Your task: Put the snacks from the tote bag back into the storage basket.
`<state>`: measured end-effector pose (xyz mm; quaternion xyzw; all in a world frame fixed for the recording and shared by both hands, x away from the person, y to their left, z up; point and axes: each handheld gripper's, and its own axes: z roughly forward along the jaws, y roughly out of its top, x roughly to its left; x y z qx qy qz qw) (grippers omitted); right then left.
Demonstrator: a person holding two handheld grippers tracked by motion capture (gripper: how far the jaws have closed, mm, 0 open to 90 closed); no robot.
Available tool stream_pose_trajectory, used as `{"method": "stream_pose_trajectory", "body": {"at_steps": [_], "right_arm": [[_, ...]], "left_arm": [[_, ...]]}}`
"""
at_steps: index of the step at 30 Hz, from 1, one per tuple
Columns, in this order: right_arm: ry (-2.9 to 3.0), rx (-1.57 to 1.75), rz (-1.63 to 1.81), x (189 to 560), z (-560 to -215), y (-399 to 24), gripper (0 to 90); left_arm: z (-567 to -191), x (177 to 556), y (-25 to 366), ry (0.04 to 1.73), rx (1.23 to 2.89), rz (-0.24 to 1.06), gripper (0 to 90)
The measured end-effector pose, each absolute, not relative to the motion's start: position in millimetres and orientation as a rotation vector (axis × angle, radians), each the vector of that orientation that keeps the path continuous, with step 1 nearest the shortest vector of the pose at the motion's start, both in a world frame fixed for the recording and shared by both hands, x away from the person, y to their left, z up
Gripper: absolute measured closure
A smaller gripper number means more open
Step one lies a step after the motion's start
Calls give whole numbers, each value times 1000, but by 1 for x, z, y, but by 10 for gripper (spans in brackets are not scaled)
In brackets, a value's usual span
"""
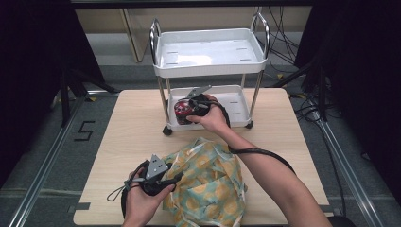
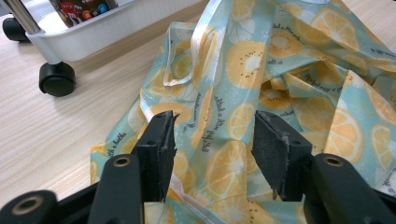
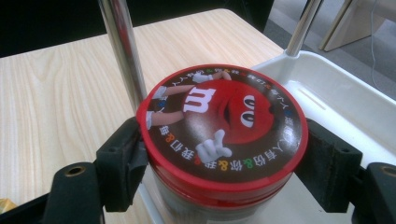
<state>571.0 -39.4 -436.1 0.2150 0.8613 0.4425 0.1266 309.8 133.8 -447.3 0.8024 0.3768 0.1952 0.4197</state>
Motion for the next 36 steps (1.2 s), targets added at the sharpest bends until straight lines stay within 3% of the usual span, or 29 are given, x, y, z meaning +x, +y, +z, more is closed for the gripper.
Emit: {"method": "stream_pose_trajectory", "body": {"at_steps": [36], "right_arm": [[2550, 652, 1289, 570, -451, -37, 243]], "left_arm": [[-447, 310, 134, 929, 2019, 485, 484]]}}
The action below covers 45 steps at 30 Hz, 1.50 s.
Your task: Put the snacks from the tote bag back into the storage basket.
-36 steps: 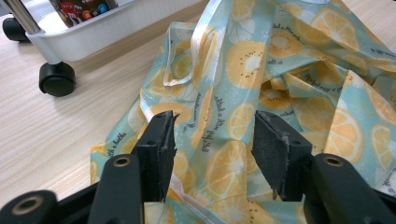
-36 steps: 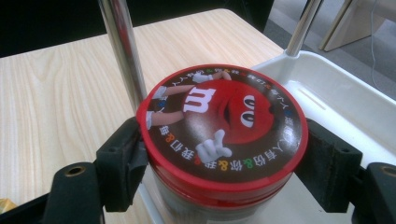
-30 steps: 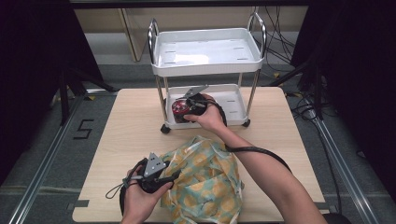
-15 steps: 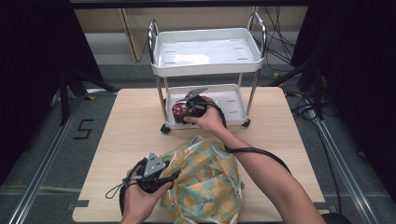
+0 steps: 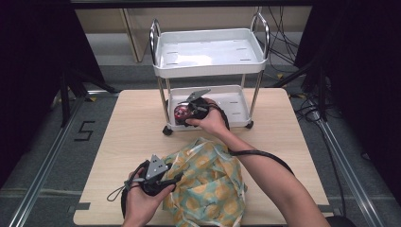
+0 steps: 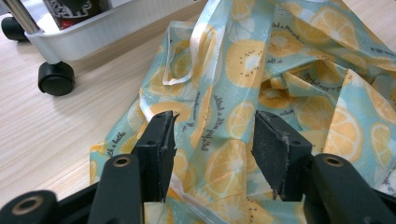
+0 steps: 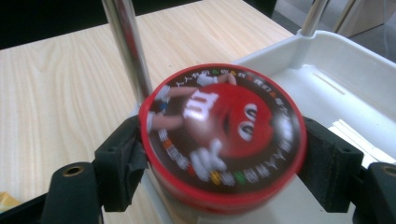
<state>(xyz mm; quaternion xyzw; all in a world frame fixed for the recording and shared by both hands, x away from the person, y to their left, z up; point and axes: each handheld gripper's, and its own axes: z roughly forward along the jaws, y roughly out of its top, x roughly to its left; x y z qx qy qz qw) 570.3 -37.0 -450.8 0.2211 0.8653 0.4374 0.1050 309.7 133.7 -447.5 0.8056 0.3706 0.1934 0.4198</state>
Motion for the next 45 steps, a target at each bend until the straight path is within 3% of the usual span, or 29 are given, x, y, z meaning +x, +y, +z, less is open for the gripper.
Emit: {"method": "stream_pose_trajectory", "body": {"at_steps": [3, 5, 20, 45], "right_arm": [[2552, 677, 1331, 571, -451, -37, 161], [2521, 688, 1326, 571, -449, -38, 153], [2517, 704, 1293, 554, -439, -59, 150], [2472, 658, 1388, 485, -416, -118, 157]], "left_arm": [[-447, 309, 133, 934, 2018, 476, 484], [-446, 309, 134, 918, 2033, 493, 484], [-449, 308, 132, 944, 2010, 472, 478], [-453, 309, 132, 937, 2029, 477, 458]]}}
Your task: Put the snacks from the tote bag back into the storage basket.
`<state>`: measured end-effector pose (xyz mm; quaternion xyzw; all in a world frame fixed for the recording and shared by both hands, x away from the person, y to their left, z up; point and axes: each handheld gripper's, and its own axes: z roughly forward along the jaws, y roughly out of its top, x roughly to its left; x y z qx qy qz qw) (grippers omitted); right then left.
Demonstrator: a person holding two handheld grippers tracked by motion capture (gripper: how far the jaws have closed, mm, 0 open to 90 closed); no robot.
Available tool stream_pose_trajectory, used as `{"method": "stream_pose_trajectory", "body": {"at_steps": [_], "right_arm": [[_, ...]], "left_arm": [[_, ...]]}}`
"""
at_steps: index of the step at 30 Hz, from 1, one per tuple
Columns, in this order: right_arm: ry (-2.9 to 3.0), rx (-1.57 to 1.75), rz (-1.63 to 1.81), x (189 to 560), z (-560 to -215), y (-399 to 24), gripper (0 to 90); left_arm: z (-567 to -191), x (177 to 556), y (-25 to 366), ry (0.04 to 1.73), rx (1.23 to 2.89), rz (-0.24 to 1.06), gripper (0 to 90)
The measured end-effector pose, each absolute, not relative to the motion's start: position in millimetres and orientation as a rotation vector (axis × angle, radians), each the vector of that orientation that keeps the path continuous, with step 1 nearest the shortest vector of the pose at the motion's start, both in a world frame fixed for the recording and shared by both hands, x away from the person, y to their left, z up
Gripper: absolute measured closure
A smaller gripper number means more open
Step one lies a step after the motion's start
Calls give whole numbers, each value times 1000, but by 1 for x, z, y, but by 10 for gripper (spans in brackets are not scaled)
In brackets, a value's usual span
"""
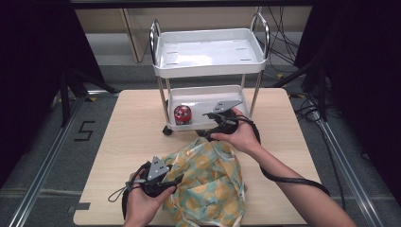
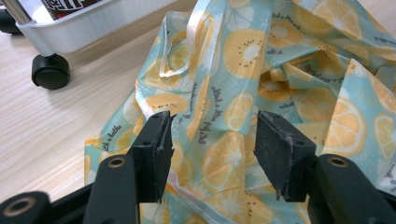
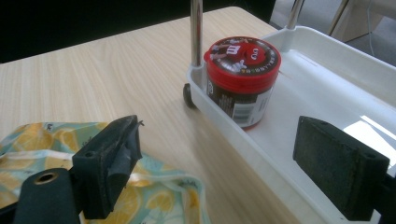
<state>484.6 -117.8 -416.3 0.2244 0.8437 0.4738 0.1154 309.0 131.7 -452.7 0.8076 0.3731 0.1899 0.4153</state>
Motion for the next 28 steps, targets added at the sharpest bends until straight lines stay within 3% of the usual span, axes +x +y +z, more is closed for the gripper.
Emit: {"method": "stream_pose_trajectory", "body": {"at_steps": [28], "right_arm": [[2418, 737, 1420, 427, -441, -182, 172]], "left_arm": [[-457, 312, 133, 965, 2038, 463, 456]]}}
